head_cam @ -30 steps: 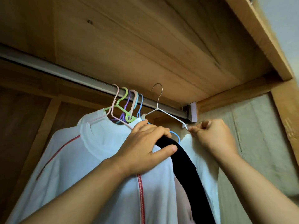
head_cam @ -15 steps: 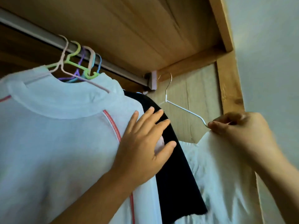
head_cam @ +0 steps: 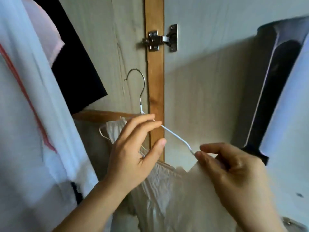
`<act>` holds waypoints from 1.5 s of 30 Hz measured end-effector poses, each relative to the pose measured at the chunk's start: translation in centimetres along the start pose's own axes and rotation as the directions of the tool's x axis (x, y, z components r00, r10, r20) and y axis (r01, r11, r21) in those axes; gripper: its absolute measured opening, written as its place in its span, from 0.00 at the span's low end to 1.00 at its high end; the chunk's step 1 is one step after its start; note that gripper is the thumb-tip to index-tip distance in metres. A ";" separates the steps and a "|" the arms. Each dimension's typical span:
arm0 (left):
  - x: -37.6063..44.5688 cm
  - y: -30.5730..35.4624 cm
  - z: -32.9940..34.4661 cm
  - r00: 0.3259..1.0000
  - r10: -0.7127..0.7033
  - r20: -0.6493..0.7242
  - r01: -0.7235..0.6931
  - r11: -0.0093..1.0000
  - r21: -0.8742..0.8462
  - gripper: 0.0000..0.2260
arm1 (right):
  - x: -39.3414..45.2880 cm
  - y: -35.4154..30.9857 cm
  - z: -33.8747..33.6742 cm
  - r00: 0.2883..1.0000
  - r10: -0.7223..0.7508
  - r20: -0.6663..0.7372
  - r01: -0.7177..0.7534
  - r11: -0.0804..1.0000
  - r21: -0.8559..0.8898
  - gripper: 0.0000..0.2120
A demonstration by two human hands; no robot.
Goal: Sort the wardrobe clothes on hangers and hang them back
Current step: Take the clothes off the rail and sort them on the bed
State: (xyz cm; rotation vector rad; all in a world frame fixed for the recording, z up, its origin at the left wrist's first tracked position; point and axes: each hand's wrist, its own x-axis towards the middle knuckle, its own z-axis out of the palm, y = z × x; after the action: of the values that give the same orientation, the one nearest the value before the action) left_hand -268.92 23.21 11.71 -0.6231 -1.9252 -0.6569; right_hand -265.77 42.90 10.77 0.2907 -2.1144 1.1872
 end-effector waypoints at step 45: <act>-8.1 43.3 29.1 0.826 0.542 0.156 0.104 0.126 -0.987 0.18 | -25.4 4.9 -36.7 0.645 0.144 -0.751 -0.759 0.237 -0.607 0.15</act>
State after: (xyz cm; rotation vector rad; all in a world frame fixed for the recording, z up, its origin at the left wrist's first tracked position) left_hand -255.10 73.02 0.96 -2.1180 -1.4508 -1.7342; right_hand -232.65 72.40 3.58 -1.2206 -1.9595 0.0930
